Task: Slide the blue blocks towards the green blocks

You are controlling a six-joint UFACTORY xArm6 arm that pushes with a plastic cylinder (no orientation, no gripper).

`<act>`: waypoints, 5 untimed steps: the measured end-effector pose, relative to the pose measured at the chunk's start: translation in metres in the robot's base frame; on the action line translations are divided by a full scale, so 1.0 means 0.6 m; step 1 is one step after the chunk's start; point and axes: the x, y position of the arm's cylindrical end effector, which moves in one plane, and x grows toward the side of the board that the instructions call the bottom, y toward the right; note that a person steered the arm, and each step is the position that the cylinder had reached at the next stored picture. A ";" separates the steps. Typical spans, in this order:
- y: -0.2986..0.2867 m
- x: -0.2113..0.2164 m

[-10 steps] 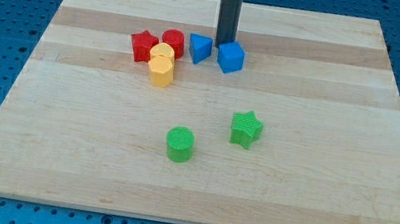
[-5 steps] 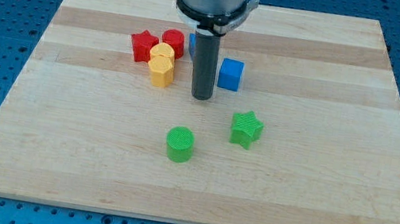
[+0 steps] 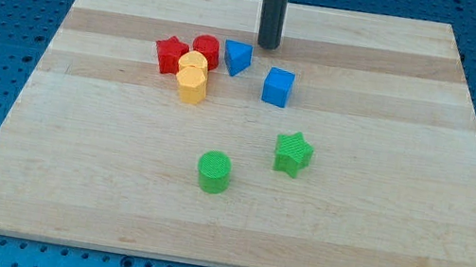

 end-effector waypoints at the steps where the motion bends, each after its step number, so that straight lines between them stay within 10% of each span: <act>1: -0.064 -0.016; 5: -0.094 0.105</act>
